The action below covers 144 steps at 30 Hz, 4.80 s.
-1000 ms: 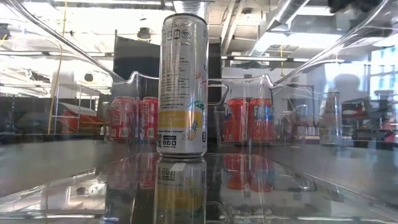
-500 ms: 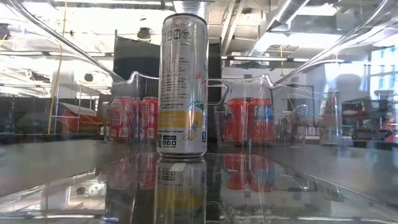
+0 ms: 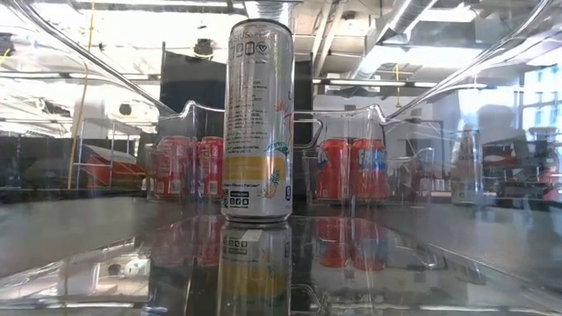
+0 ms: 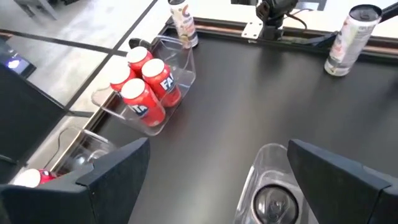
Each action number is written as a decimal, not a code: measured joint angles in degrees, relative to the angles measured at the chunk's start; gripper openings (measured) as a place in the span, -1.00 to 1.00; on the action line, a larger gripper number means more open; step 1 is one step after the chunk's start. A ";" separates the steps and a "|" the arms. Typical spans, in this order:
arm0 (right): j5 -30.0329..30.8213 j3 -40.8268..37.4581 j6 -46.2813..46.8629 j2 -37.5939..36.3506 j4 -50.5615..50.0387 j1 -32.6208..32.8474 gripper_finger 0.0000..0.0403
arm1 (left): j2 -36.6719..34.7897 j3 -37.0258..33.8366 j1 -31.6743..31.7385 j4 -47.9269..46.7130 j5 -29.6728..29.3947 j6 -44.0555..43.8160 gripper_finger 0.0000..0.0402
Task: Sort soda cans
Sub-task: Put the white yellow soda can into the bottom transparent bin
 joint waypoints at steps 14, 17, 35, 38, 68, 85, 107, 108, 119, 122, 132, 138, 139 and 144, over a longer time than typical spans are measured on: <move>0.84 -1.82 -4.73 6.81 -1.44 0.00 0.89 | 0.00 0.00 -1.46 -3.15 2.86 -4.40 0.87; 0.84 -1.82 -4.71 7.65 -1.42 0.00 0.93 | 0.00 0.00 -1.46 -3.25 2.86 -4.18 0.87; 8.02 -1.82 14.56 10.49 -1.26 10.15 0.99 | 0.00 0.00 -1.79 -12.56 2.73 -6.71 0.87; 9.64 -1.82 17.18 10.51 -1.14 11.39 0.99 | -0.02 0.00 -1.79 -12.96 2.73 -6.34 0.87; 13.22 -1.76 19.79 16.48 -1.19 15.39 0.32 | -0.02 0.00 -1.94 -13.79 2.69 -8.86 0.87; 19.18 7.16 2.67 16.53 -1.93 5.54 0.30 | -0.02 0.00 -1.47 -13.64 -1.84 -9.18 0.87; 28.80 23.73 -55.99 20.67 20.45 -21.45 0.30 | -0.06 0.00 -0.89 -12.27 -2.01 -11.09 0.87; 27.98 23.79 -57.48 21.80 20.37 -22.20 0.30 | -0.06 0.00 -0.87 -12.39 -1.99 -11.43 0.87; 23.75 33.64 -71.02 38.09 12.69 -24.14 0.30 | -0.37 0.07 -0.78 -19.08 -0.03 -19.87 0.87; 23.66 37.68 -74.75 43.07 10.79 -24.29 0.30 | -0.55 0.07 -0.72 -19.14 0.43 -19.67 0.87; 23.99 51.69 -84.63 58.25 0.41 -25.31 0.30 | -0.87 0.07 0.42 -19.21 1.22 -19.60 0.87; 24.50 54.64 -89.19 63.50 -1.26 -25.57 0.30 | -0.87 0.07 1.08 -19.20 1.14 -20.81 0.87; 24.91 54.90 -89.62 63.80 -1.42 -25.65 0.30 | -0.87 0.06 1.08 -19.19 1.14 -20.84 0.87; 26.72 55.01 -90.53 64.22 -2.70 -25.97 0.30 | -0.87 0.04 1.06 -19.21 0.94 -21.22 0.87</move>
